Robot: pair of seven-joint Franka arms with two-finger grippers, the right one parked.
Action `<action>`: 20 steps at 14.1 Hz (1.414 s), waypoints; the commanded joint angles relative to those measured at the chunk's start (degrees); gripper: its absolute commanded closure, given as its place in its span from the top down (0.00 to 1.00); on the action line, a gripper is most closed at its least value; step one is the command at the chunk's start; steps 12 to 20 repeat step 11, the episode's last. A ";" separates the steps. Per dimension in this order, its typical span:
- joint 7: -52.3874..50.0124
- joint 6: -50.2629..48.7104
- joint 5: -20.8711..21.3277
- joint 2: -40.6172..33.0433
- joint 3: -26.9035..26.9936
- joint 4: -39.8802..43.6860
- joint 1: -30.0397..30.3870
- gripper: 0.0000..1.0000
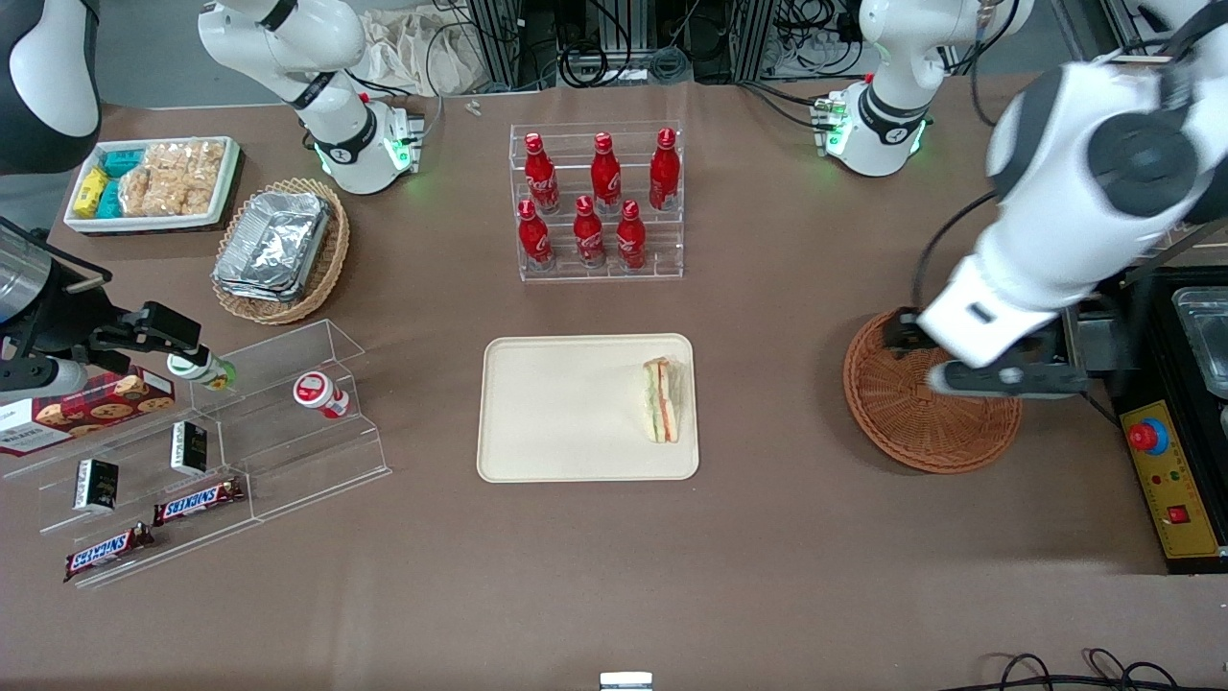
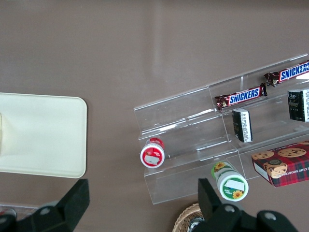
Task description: Place sandwich from basket to tray
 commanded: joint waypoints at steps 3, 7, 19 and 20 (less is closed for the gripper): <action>1.19 -4.08 -0.20 -2.41 -0.63 1.59 6.74 1.00; 1.37 -4.53 -0.29 -2.50 -0.63 2.12 8.24 1.00; 0.49 -4.97 -0.55 -2.06 -0.72 2.65 8.16 1.00; 0.49 -4.97 -0.55 -2.06 -0.72 2.65 8.16 1.00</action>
